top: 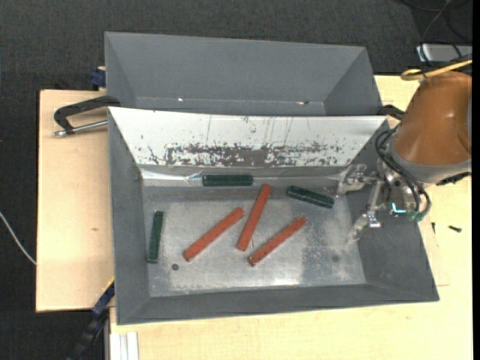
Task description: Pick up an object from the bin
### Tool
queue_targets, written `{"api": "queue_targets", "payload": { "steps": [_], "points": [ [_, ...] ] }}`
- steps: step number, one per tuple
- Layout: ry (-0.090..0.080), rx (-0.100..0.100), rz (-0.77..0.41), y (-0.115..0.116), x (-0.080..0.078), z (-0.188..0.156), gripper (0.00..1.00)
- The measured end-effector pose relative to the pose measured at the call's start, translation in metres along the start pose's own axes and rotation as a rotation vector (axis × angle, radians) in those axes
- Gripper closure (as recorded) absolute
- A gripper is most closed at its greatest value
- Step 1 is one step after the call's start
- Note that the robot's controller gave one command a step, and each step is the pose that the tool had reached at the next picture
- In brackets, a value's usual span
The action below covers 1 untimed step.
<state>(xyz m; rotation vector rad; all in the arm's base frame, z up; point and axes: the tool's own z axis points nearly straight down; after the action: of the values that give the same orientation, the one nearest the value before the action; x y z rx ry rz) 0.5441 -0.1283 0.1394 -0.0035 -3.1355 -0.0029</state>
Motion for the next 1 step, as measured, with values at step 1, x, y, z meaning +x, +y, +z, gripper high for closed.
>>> {"api": "queue_targets", "payload": {
  "steps": [1],
  "points": [
    [-0.008, 0.001, -0.002, 0.0005, -0.0021, -0.0046, 0.00]
  ]
}}
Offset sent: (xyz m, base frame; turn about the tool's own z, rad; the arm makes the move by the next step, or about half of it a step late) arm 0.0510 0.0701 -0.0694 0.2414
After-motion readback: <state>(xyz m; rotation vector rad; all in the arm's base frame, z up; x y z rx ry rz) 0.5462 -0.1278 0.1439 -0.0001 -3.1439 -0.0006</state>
